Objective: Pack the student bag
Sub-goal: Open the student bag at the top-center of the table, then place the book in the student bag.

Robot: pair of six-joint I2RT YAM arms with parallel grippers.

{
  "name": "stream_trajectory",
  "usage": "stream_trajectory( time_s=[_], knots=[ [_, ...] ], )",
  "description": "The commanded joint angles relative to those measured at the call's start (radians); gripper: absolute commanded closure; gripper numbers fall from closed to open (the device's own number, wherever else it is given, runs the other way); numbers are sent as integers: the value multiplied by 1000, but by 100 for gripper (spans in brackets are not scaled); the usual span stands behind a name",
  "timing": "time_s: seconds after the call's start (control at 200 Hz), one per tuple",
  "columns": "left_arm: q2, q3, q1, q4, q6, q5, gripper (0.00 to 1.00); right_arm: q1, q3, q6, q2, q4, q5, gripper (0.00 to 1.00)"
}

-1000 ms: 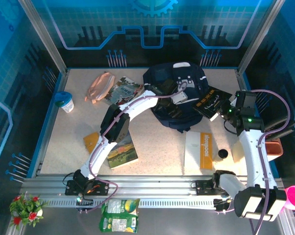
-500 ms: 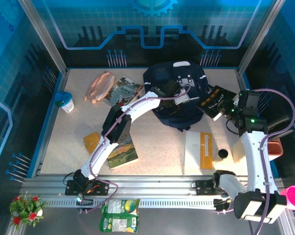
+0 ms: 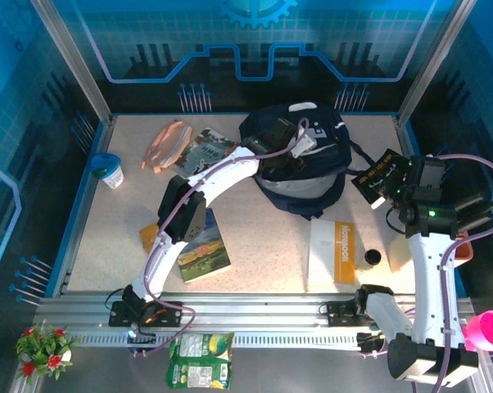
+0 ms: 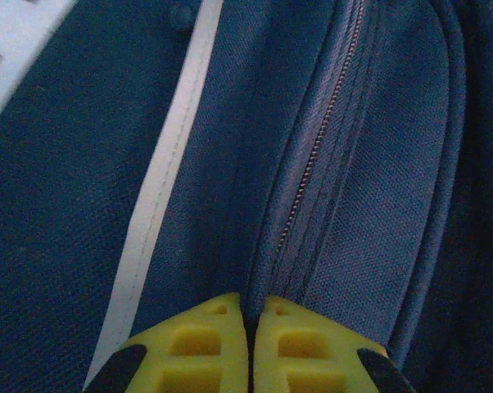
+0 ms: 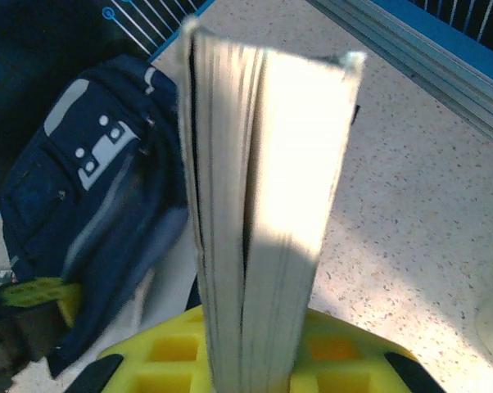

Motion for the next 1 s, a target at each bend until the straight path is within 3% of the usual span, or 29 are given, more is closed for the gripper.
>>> stream_trajectory(
  time_s=[0.0,0.325,0.48,0.71,0.995],
  knots=[
    [-119,-23,9,183,-164,-43,100,-19,14,19,-33,26,-25,89],
    [-212,-85,8,366,-317,-3,100,-20,-61,150,7,234,-356,88],
    [-240,-129,9,442,-364,27,100,-1,-210,317,31,491,-459,88],
    [-252,-136,11,469,-388,55,100,85,-364,487,175,955,-450,89],
    [-246,-120,34,464,-437,81,100,206,-327,503,427,1233,-309,89]
  ],
)
